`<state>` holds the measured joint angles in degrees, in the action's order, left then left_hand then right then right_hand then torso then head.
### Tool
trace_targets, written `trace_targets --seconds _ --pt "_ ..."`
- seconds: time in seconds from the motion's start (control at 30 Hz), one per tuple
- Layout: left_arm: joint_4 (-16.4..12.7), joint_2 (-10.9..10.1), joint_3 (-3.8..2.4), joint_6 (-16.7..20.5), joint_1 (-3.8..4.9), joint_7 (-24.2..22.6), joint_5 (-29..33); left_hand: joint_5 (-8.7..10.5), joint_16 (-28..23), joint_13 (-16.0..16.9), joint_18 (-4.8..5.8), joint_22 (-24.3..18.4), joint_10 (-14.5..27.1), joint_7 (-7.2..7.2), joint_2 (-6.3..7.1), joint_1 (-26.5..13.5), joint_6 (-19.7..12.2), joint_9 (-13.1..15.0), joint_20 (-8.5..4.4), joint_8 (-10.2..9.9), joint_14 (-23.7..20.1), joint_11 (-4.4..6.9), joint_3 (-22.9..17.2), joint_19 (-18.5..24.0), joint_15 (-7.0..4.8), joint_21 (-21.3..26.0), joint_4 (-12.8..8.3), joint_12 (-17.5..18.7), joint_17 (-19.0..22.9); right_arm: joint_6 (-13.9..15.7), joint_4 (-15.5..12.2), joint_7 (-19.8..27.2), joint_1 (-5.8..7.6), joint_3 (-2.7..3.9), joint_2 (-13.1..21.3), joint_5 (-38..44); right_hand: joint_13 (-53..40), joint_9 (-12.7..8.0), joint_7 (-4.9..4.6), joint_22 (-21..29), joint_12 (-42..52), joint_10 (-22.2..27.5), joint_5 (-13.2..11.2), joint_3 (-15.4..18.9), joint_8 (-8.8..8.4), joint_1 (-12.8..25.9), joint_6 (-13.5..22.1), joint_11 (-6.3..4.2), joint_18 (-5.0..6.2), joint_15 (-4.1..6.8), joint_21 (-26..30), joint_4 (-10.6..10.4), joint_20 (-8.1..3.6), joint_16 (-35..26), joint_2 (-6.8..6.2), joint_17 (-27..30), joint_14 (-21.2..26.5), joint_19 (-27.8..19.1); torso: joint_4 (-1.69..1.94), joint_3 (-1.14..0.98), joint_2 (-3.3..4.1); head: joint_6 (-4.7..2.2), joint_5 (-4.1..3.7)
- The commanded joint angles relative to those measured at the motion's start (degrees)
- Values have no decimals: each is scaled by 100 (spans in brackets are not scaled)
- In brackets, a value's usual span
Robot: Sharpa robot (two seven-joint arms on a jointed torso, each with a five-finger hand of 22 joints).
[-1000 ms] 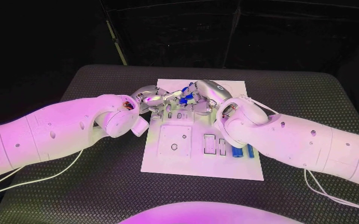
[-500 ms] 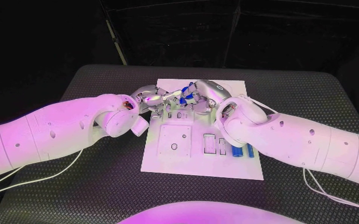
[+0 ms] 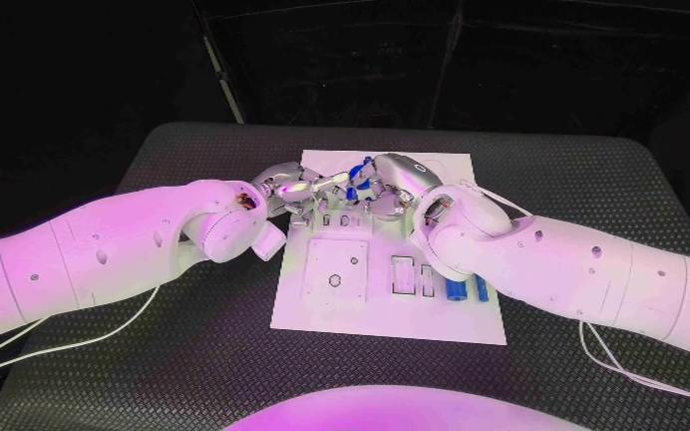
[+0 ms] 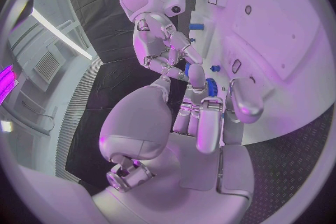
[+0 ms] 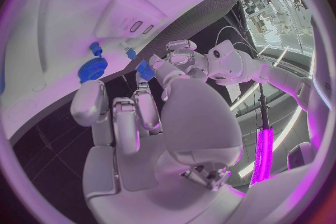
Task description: Assemble the parts on the task board
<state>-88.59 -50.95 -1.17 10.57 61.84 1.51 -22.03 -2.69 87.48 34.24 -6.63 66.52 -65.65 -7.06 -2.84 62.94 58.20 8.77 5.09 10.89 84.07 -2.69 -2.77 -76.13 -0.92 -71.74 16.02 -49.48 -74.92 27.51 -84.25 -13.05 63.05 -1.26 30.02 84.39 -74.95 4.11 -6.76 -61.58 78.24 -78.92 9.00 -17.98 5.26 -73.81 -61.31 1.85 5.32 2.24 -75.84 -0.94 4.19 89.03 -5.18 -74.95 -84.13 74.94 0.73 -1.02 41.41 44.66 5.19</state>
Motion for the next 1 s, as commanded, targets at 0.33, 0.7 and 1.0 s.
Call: trace_targets --seconds 0.33,0.7,1.0 --pt "-6 26 -10 -67 11 -69 35 -1 92 13 129 81 -51 57 -56 78 198 -2 -40 85 512 66 117 -67 -75 -75 -3 -22 -1289 -116 38 -43 1 -1 -47 48 -110 13 0 16 10 15 15 37 16 25 -64 35 34 -48 5 -40 29 14 20 -1349 -551 -18 2 -2 1 18 -1" --pt "11 35 -10 -60 11 -62 35 -1 101 14 132 95 -56 61 -62 84 210 -4 -44 88 517 71 131 -74 -80 -85 -2 -23 -1302 -121 67 -24 -6 -1 -75 50 -115 26 24 14 16 11 21 40 47 -1 -129 17 36 -39 7 -50 28 15 54 -1351 -551 -17 2 -2 3 29 6" --pt "40 -49 -10 -16 12 -71 35 -1 88 14 125 64 -54 59 -61 92 202 -10 -47 82 510 71 144 -55 -82 -61 -5 -21 -1283 -216 92 -73 -10 -1 -63 89 -112 30 34 12 14 13 22 38 59 -19 -151 9 36 -33 6 -49 25 18 69 -1357 -552 -16 2 1 1 37 -4"
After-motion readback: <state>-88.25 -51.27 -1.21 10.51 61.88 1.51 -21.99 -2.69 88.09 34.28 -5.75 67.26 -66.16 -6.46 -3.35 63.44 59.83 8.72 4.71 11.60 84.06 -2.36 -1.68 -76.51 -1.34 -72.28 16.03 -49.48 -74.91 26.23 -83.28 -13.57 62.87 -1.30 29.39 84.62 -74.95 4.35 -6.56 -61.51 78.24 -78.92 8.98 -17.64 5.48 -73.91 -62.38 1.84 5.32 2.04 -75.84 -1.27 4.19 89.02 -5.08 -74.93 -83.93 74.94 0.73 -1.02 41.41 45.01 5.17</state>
